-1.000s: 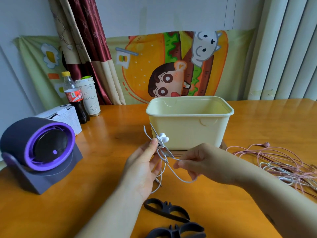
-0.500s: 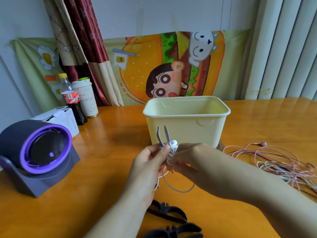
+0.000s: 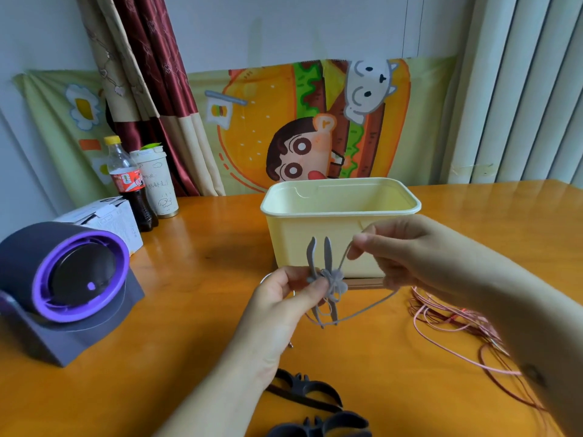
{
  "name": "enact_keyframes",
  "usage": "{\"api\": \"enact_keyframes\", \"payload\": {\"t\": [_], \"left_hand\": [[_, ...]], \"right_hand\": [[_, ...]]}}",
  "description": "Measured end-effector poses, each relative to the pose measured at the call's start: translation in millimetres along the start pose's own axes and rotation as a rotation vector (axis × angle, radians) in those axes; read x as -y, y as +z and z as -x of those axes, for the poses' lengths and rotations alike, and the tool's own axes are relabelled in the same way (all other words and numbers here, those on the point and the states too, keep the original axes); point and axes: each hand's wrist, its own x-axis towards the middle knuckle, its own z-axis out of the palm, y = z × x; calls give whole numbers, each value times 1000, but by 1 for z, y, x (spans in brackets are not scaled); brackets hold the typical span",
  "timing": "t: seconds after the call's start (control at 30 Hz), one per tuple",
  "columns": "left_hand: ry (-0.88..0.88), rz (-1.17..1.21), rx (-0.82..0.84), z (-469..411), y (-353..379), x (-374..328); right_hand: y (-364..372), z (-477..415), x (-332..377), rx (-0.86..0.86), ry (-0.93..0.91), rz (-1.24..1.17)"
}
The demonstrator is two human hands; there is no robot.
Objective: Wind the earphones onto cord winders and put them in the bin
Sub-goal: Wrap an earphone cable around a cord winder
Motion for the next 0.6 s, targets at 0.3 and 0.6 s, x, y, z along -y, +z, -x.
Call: {"api": "enact_keyframes", "payload": {"t": [0.3, 0.6], "left_hand": [[26, -154, 75, 0, -5, -3], [-40, 33, 275, 6, -3, -11]], "right_hand": [[-1, 8, 9, -280, -304, 880], [-2, -10, -21, -287, -378, 329]]}}
